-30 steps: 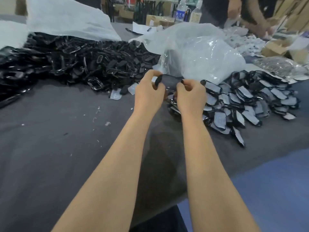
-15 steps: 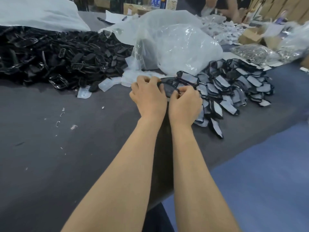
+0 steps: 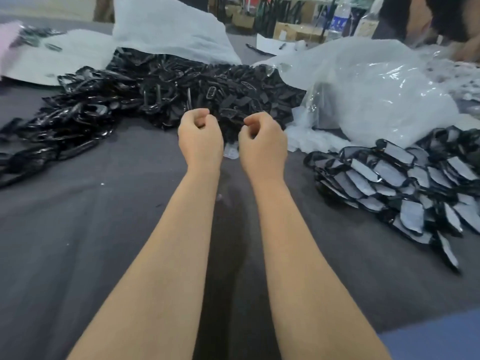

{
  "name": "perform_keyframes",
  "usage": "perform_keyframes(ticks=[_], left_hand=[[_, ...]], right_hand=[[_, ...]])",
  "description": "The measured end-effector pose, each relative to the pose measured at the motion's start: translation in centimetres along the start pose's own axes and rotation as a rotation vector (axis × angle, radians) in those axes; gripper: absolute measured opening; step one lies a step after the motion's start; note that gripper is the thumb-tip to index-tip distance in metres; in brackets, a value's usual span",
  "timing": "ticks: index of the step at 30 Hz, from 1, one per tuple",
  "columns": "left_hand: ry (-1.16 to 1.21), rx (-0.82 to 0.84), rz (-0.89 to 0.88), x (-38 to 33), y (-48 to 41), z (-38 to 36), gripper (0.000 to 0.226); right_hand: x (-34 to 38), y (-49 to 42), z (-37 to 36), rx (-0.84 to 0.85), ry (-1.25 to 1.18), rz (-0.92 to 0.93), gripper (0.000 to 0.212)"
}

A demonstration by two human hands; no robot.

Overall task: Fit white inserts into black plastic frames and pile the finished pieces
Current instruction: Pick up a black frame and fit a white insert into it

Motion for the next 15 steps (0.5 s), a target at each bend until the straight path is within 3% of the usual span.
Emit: perform_keyframes(ticks=[3, 7, 11, 15], left_hand=[[0.043, -0.149, 0.128, 1.5, -4.4, 5.2, 0.02], [0.082, -0.239, 0.202, 2.5, -7.5, 9.2, 0.014], [0.088, -0.226, 0.216, 2.9, -8.9, 9.5, 0.012], [-0.033, -0.155, 0.175, 3.2, -9.2, 8.3, 0.01]], right_hand=[[2.6, 1.6, -6.7, 0.229, 0.039, 0.042, 0.028], [3.0, 3.0, -12.5, 0.355, 0.317, 0.045, 0.041], [2.8, 2.8, -13.6, 0.246, 0.369, 0.051, 0.041], [3.6, 2.5, -13.5, 0.228, 0.144, 0.103, 0.033]])
Point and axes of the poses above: each hand's wrist, its own y-axis away from the middle knuckle, its own z-axis out of the back of the hand, x = y × z, the point moved 9 cm from there along -y, towards the middle knuckle, and after that the axes turned 11 degrees about -x, right-handed, at the moved point
